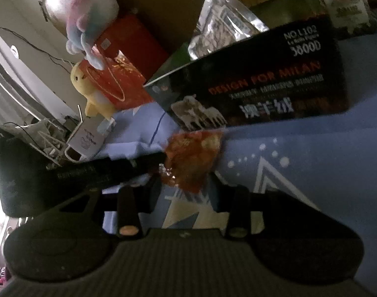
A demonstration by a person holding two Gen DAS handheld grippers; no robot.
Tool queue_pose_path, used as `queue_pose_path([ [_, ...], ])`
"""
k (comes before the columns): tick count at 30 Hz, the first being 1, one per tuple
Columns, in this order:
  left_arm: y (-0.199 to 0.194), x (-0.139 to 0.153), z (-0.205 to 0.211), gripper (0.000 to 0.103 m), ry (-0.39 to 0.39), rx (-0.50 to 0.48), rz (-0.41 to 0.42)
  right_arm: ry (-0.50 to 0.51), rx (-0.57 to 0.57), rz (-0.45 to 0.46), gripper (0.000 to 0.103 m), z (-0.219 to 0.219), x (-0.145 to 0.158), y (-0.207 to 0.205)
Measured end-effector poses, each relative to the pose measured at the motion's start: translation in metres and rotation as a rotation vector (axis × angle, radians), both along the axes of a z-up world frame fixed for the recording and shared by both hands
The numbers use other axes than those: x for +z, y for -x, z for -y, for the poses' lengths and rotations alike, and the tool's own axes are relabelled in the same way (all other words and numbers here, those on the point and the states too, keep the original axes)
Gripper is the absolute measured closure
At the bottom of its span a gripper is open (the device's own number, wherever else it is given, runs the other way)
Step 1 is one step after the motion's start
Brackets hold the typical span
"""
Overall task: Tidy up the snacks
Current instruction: 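Grasp the orange snack packet with the right gripper and lift it, then carry the orange packet into the black tin box and release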
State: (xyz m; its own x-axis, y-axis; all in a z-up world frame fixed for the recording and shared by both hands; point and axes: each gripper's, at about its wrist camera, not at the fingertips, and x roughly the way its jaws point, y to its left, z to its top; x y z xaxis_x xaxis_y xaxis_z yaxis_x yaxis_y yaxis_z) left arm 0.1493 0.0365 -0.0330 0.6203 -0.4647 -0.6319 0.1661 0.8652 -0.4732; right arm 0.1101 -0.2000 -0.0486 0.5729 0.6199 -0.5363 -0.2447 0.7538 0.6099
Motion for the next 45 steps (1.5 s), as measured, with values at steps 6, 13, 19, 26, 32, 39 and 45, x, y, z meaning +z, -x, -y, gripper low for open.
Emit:
queue_pose_path([
  [6,0.017,-0.012,0.0,0.101,0.106,0.014,-0.022,-0.028,0.029,-0.013,0.094,-0.001,-0.004,-0.001],
  [13,0.037,-0.001,0.007,0.101,0.127,-0.019,0.007,0.066,0.025,0.084,0.094,-0.007,0.015,0.029],
  [19,0.044,0.023,0.017,0.101,0.141,-0.05,0.063,0.068,-0.008,0.149,0.094,0.004,0.032,0.045],
  [26,0.012,0.073,0.041,0.1,0.055,-0.091,0.174,0.062,-0.046,0.259,0.094,0.016,0.066,0.034],
  [32,-0.079,0.076,0.084,0.098,-0.087,-0.093,0.125,0.021,-0.178,0.191,0.081,0.04,0.074,-0.038],
  [39,-0.101,0.063,0.123,0.092,-0.226,-0.124,0.123,0.119,-0.27,0.2,0.052,0.062,0.069,-0.032],
  [45,-0.077,0.08,0.113,0.09,-0.242,-0.079,0.164,0.194,-0.365,0.341,0.052,0.066,0.081,-0.007],
])
